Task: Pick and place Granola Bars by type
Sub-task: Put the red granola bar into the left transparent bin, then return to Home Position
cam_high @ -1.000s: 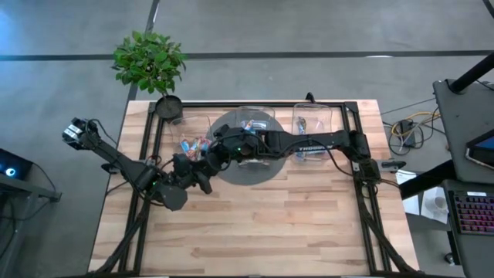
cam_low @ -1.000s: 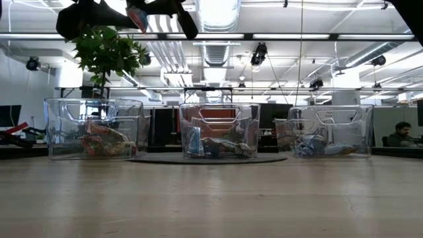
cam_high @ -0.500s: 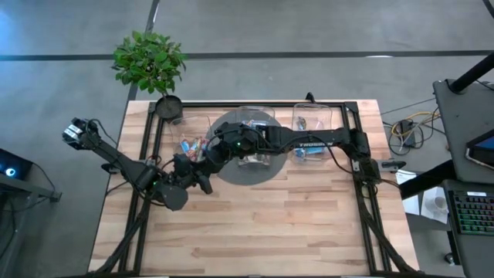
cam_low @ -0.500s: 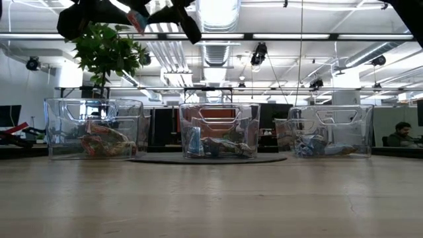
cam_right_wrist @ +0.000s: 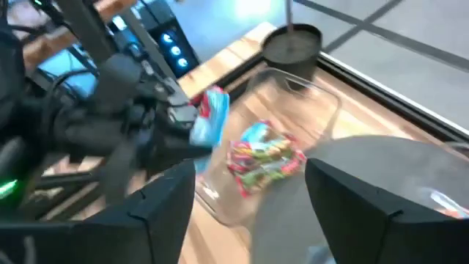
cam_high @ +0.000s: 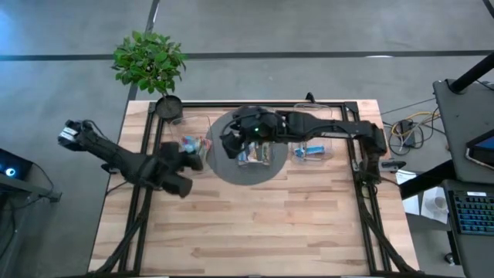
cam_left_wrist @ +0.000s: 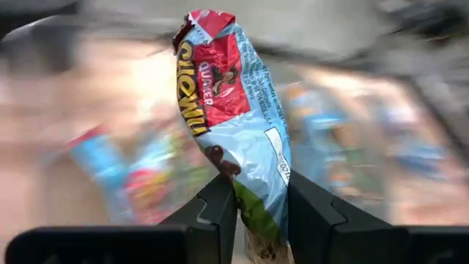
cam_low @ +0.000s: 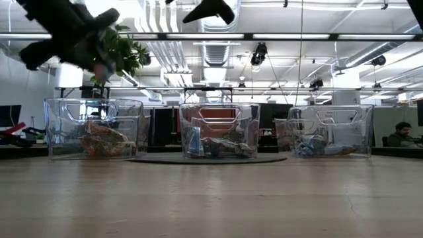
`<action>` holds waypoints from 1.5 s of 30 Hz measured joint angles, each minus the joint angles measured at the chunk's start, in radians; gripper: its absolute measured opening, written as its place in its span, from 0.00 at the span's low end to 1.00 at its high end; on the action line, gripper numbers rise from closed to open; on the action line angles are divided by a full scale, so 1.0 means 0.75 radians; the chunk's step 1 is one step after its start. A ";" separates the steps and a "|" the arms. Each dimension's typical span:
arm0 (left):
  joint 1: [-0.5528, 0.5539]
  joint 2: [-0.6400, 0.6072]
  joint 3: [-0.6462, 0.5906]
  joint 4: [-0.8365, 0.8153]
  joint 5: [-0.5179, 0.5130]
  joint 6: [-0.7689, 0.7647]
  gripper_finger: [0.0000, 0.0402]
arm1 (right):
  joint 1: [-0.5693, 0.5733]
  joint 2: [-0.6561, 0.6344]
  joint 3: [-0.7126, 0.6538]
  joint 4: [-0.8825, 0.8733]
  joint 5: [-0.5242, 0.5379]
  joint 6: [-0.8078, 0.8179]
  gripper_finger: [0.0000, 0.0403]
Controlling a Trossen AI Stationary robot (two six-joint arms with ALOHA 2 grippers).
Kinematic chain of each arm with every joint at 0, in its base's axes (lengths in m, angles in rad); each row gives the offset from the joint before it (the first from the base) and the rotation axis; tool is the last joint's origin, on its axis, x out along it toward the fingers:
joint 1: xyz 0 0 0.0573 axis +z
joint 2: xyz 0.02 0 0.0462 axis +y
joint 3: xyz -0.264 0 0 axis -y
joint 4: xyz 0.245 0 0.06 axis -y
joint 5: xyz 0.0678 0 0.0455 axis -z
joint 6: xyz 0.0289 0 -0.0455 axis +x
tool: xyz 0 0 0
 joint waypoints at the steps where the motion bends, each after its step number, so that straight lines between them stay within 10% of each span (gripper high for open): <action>1: 0.038 -0.012 -0.012 -0.050 0.063 -0.041 0.20 | -0.003 -0.013 -0.003 -0.028 0.000 0.001 0.62; 13: 0.374 -0.114 -0.123 0.222 0.257 0.441 0.21 | 0.015 -0.027 -0.046 -0.175 -0.034 0.046 0.63; 27: 0.475 -0.129 -0.106 0.209 0.427 0.621 0.45 | 0.042 -0.040 -0.060 -0.243 -0.032 0.011 0.62; 35: 0.113 -0.189 0.115 0.453 0.145 0.992 0.46 | 0.112 -0.255 -0.193 -0.237 0.111 -0.191 0.61; 39: -0.137 -0.215 0.099 0.529 -0.038 1.054 0.46 | 0.179 -0.508 -0.521 -0.023 0.147 -0.294 0.58; 45: -0.162 -0.243 -0.098 0.918 0.067 1.299 0.44 | 0.171 -0.900 -1.036 0.256 0.172 -0.322 0.55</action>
